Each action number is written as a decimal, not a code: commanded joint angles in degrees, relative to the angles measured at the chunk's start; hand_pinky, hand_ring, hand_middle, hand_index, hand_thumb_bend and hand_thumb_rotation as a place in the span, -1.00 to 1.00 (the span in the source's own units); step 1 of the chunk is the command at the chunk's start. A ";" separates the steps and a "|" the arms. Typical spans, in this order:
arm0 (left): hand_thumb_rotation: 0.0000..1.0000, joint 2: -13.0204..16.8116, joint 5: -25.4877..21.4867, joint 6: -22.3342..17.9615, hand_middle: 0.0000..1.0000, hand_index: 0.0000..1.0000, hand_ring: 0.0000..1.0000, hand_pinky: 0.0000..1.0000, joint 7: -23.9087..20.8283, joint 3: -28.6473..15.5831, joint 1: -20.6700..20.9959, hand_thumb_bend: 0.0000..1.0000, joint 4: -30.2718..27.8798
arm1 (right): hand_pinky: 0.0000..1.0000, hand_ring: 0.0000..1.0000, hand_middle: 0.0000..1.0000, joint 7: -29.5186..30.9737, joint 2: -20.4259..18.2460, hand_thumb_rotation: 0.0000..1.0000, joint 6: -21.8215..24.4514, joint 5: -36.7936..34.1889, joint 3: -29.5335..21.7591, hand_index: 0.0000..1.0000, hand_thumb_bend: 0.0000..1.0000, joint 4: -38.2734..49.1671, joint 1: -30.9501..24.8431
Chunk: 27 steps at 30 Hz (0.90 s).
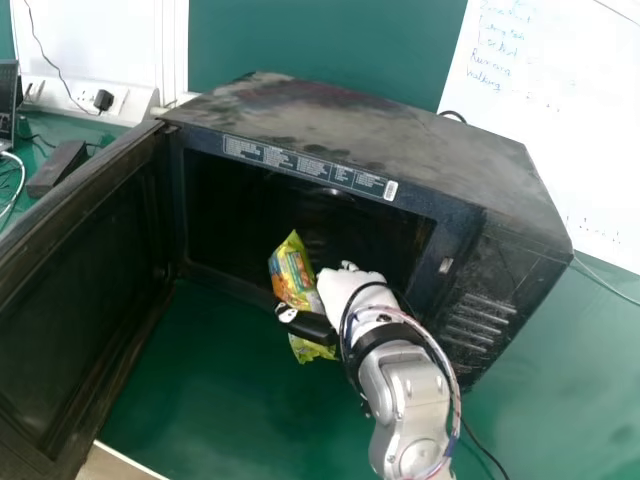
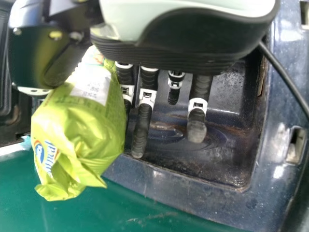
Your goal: Put biscuit inside oven
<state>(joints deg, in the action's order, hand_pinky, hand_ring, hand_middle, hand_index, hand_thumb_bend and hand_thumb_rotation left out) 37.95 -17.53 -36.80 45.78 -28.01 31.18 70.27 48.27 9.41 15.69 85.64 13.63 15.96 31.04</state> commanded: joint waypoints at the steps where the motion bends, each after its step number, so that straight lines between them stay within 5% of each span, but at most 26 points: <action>1: 0.62 0.89 -0.74 0.28 0.65 0.77 0.61 0.56 -0.01 -0.62 -0.51 0.57 -0.22 | -0.67 -0.49 -0.06 -2.22 0.37 -1.00 0.84 -0.93 0.14 -0.02 0.06 -1.26 1.65; 27: 0.62 0.97 -0.79 -0.06 0.64 0.77 0.61 0.55 0.31 -0.59 -0.87 0.57 -0.42 | -0.78 -0.65 -0.06 -17.38 1.79 -1.00 6.14 -10.75 4.03 -0.01 0.06 -20.90 12.92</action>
<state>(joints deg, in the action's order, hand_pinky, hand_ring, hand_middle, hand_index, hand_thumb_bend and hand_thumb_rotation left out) 38.25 -17.62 -36.70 46.04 -28.04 30.98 70.18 32.22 10.76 21.59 75.68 17.27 -3.92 42.37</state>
